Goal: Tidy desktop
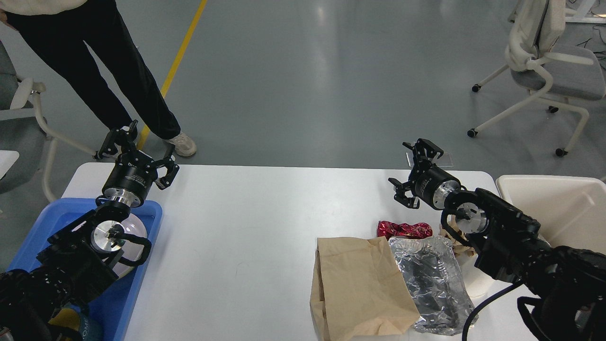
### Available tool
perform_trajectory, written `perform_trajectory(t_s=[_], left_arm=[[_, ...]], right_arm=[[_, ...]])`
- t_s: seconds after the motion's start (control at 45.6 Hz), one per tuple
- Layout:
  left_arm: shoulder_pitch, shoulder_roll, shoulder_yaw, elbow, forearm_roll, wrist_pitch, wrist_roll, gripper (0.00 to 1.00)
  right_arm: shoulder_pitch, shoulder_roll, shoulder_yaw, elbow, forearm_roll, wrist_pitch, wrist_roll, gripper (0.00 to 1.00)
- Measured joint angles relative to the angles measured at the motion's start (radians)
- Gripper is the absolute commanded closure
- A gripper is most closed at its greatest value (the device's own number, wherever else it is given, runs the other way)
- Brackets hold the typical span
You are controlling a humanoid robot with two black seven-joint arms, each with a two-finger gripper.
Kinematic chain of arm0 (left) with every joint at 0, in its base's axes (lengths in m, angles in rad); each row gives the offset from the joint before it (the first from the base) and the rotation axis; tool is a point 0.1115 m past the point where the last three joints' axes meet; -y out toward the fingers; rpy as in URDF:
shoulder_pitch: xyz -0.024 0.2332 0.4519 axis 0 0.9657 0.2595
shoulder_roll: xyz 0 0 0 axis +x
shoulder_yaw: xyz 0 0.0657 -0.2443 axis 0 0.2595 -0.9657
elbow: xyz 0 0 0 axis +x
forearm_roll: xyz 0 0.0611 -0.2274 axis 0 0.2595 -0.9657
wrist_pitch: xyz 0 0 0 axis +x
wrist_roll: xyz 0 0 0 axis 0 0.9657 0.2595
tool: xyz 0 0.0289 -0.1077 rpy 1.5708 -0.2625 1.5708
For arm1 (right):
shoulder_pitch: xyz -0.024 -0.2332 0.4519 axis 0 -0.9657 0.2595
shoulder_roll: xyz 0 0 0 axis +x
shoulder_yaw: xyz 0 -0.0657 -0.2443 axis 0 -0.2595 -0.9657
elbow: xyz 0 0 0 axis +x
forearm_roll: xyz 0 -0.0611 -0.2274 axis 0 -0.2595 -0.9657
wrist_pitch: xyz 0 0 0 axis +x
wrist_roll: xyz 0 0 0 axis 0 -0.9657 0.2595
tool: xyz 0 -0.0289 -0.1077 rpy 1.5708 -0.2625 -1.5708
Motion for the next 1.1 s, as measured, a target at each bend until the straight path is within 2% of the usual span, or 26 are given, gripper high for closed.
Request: perform_trajectory(t_s=[1.096], left_arm=[[0.000,0.000,0.000,0.000,0.000,0.000,0.000,0.03]], right_arm=[[0.000,0.000,0.000,0.000,0.000,0.000,0.000,0.00]])
